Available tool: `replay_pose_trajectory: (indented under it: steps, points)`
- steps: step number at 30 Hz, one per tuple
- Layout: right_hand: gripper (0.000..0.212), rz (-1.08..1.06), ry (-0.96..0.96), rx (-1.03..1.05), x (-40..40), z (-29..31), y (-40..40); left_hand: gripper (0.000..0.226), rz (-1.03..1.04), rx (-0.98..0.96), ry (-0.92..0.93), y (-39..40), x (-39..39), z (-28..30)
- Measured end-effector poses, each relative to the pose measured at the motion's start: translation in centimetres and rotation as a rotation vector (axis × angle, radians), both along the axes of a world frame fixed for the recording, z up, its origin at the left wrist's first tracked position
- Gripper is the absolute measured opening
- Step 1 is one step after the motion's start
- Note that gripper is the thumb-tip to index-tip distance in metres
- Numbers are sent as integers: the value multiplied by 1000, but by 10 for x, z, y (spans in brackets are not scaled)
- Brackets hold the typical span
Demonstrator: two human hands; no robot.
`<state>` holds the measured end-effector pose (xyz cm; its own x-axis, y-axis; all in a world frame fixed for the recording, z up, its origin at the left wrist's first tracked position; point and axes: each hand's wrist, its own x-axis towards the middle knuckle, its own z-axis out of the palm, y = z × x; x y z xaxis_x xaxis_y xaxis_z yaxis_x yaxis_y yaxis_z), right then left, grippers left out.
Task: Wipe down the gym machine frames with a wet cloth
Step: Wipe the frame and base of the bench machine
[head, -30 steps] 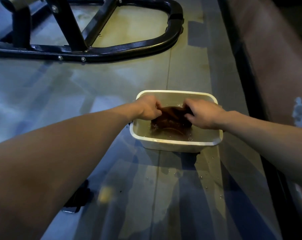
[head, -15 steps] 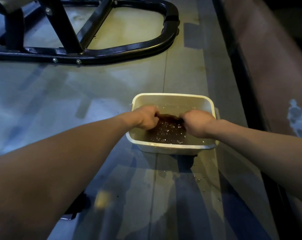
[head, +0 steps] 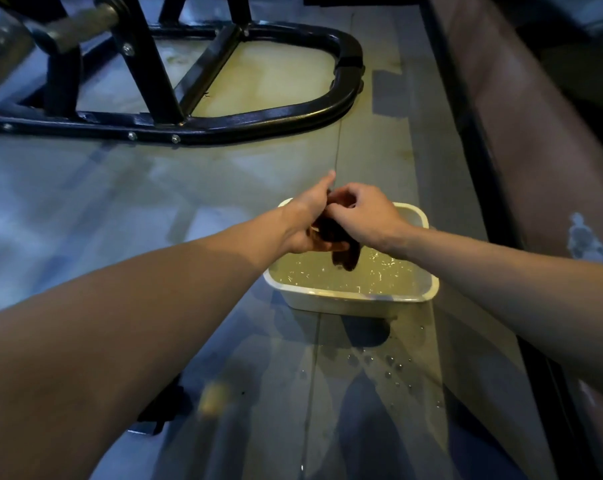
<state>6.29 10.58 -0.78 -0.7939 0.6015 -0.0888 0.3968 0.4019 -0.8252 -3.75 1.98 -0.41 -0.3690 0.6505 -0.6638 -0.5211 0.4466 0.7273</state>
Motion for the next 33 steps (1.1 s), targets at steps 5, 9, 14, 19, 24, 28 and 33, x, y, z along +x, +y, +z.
replay_pose_trajectory:
  steps: [5,9,14,19,24,28,33]
  points:
    - [16,-163,52,-134,4,-3,6,26,92,-46,173,-8,-3,3]
    - [95,212,-323,69,23,-14,20,27,145,18,131,-10,-2,11]
    - [102,167,-135,-87,22,-18,12,30,122,102,-13,-14,-10,28]
    - [22,132,-182,110,23,-4,24,29,-127,-23,10,-26,-21,37]
    - [20,223,-278,299,26,-2,28,46,-374,-97,250,-20,-10,35]
    - [43,278,-381,391,22,-7,27,83,-678,-289,903,-4,-11,13]
    - [42,349,-443,552,22,-15,25,45,-812,-411,1486,-3,-7,-6]
